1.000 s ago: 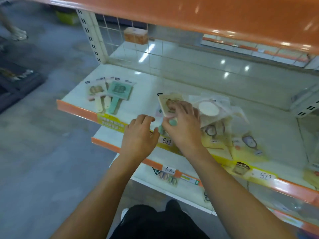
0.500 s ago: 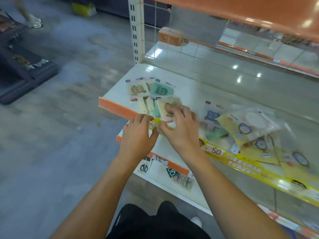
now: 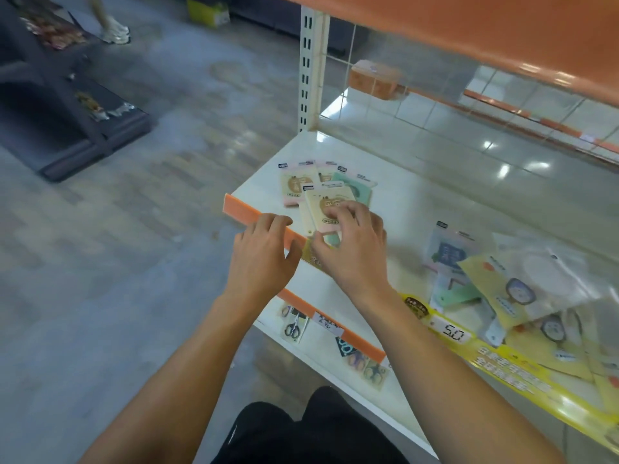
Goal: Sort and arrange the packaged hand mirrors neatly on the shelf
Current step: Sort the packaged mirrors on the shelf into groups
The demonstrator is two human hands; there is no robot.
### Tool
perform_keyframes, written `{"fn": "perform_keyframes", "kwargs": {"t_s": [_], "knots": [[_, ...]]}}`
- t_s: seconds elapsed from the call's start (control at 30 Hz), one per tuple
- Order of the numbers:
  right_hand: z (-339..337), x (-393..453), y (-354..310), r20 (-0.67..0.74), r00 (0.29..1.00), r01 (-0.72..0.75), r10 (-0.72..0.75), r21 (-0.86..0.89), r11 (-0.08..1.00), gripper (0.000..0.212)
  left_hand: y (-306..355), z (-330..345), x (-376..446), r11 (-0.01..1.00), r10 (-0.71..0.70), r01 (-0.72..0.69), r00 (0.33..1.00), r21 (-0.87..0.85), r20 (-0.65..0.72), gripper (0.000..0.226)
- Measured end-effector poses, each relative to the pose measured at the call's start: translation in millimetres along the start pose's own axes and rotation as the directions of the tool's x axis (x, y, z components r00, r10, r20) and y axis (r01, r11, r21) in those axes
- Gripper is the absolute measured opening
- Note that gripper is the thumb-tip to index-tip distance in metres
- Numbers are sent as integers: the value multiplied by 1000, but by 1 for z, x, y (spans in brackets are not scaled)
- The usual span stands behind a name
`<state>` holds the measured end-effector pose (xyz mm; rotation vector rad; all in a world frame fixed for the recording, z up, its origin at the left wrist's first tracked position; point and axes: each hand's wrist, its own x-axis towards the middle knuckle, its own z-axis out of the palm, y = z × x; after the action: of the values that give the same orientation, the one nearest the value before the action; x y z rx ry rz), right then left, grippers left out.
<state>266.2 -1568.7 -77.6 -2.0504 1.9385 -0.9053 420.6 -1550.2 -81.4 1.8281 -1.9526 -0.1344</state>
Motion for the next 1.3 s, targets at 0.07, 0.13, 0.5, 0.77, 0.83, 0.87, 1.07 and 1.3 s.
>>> {"fn": "perform_keyframes", "kwargs": {"t_s": [0.07,0.13,0.5,0.77,0.83,0.87,1.07,1.3], "knots": [[4,14,1,31,999,16,-16,-13,1000,41,-2,0,2,999,-34,34,999,20,0,37],[10,27,-3,75,997,32,-31,0,1000,41,-8,-1,4,998,-61,61,998,35,-12,36],[50,60,-19,211,965,153,-157,34,988,38,-32,-2,12,976,-201,202,979,79,-30,31],[67,84,-37,291,933,211,-213,38,977,36,-64,-12,37,984,-172,172,985,49,16,33],[71,88,-39,331,916,236,-226,9,972,37,-76,-16,43,988,-154,152,987,36,49,33],[73,89,-39,358,907,247,-224,-18,969,36,-83,-17,47,990,-144,142,988,23,65,34],[73,82,-34,372,903,256,-214,-67,964,38,-103,-11,67,1000,-14,17,991,-26,136,33],[55,61,-38,198,980,45,-34,-52,998,37,-93,-6,81,986,163,-159,980,-45,113,31]]}}
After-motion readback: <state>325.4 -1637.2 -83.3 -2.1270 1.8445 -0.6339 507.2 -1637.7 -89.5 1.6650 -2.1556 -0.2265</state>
